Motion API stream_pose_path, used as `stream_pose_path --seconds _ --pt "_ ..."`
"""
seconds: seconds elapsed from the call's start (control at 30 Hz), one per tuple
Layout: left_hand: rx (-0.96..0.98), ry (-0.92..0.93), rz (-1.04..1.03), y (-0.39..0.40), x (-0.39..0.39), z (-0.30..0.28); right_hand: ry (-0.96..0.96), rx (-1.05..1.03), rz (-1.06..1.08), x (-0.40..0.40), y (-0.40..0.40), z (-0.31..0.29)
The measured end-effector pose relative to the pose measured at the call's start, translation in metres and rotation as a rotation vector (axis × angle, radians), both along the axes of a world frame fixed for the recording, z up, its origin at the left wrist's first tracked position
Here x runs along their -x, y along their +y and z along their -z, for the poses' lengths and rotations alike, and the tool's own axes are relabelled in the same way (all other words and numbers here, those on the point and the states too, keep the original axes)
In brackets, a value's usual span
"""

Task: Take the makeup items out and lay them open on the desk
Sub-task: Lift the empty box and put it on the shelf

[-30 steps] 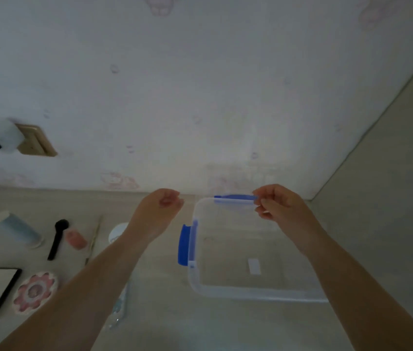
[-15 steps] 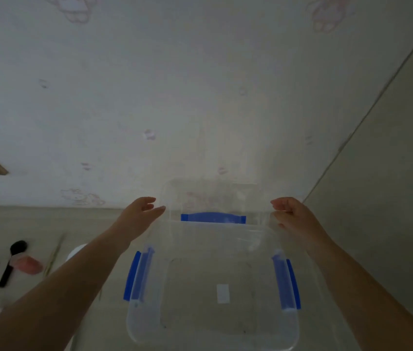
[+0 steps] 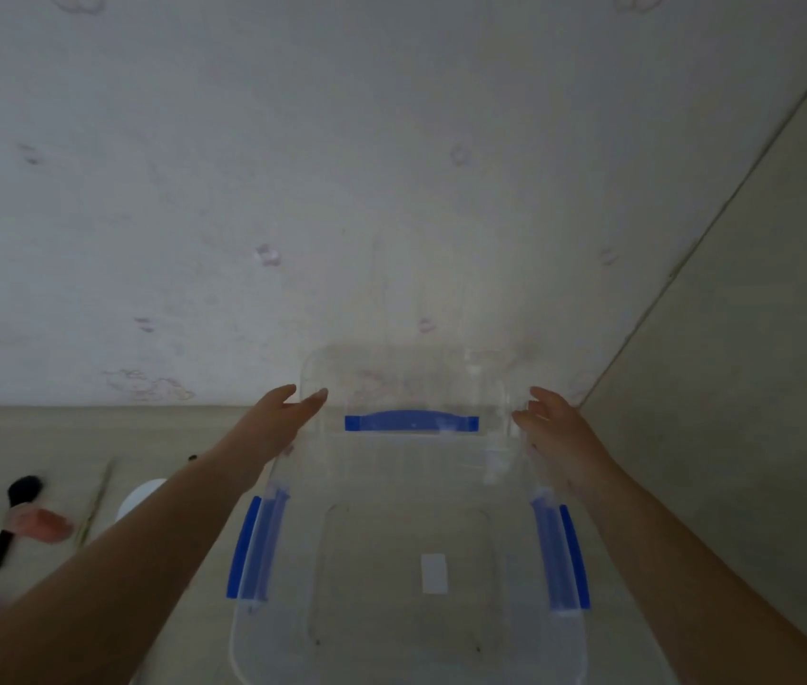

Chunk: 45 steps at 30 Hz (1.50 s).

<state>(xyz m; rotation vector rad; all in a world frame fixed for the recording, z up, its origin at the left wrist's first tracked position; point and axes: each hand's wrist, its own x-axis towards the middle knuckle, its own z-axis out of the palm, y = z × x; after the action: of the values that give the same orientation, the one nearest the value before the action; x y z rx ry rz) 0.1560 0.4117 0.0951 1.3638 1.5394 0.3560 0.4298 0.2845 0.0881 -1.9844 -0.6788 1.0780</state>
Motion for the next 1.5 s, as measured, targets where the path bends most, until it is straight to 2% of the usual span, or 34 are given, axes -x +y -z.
stream_pose_path --seconds 0.2,0.4,0.6,0.77,0.87,0.97,1.07,1.33,1.5 --pt "-0.041 -0.169 -0.04 -0.008 -0.003 -0.016 -0.042 -0.106 0.086 0.008 -0.014 -0.019" --pt "-0.158 -0.346 -0.051 -0.025 0.0 -0.047 -0.128 -0.342 0.088 0.019 -0.04 -0.042" --pt "-0.217 -0.511 -0.127 -0.06 0.018 -0.065 0.122 -0.597 0.237 0.029 -0.07 -0.058" --pt "-0.277 -0.397 -0.11 -0.099 0.044 -0.048 0.095 -0.561 0.332 0.052 -0.103 -0.055" --pt "-0.345 -0.304 -0.144 -0.124 0.05 -0.041 -0.042 -0.442 0.283 0.064 -0.121 -0.045" --pt "-0.414 -0.224 -0.14 -0.145 0.051 -0.042 -0.07 -0.418 0.276 0.073 -0.134 -0.037" --pt "-0.468 -0.228 -0.134 -0.159 0.056 -0.035 -0.079 -0.416 0.273 0.081 -0.145 -0.022" --pt "-0.521 -0.089 -0.044 -0.182 0.077 0.0 -0.161 -0.399 0.153 0.088 -0.17 0.012" --pt "-0.485 -0.081 -0.041 -0.185 0.08 0.011 -0.216 -0.386 0.08 0.091 -0.173 0.013"
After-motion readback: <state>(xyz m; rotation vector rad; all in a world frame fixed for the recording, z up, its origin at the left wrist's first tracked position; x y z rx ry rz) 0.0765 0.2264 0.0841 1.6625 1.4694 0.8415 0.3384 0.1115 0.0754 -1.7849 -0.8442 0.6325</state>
